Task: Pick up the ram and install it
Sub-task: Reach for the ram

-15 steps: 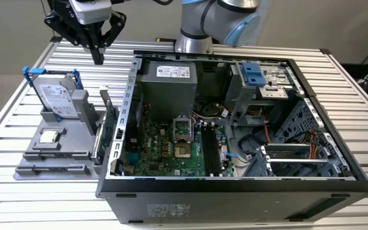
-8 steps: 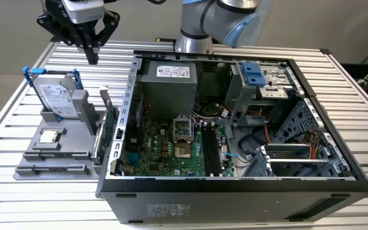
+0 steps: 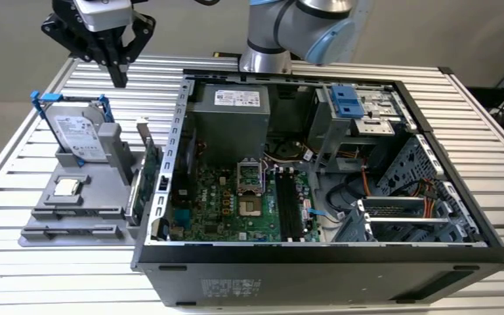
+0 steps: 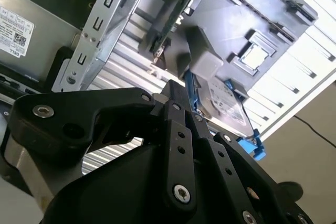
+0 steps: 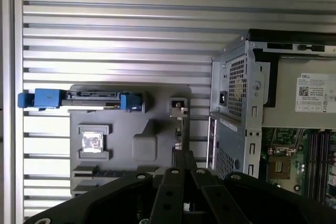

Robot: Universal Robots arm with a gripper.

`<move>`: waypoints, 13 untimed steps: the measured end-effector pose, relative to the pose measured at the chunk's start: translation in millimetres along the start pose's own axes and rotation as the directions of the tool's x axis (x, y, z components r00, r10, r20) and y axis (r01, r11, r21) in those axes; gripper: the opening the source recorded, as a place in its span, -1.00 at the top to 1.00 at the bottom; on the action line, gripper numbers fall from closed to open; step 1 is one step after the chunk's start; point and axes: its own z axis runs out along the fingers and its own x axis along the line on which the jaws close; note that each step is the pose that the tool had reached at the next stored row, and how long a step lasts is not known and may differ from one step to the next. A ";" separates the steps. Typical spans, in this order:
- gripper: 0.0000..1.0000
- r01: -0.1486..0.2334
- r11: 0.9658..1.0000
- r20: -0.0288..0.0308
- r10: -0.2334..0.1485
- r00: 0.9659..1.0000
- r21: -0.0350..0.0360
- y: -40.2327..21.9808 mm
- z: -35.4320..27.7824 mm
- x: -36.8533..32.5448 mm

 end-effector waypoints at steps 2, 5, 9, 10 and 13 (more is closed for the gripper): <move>1.00 0.000 1.000 0.000 0.000 1.000 0.000 0.2 -0.1 2.7; 1.00 0.000 1.000 0.000 0.000 1.000 0.000 0.4 -0.2 7.5; 1.00 0.001 1.000 0.000 -0.001 1.000 0.000 0.8 -0.2 12.9; 1.00 0.001 1.000 0.000 -0.001 1.000 0.000 0.8 -0.3 14.0; 1.00 0.001 1.000 0.000 -0.001 1.000 0.000 1.0 -0.4 17.7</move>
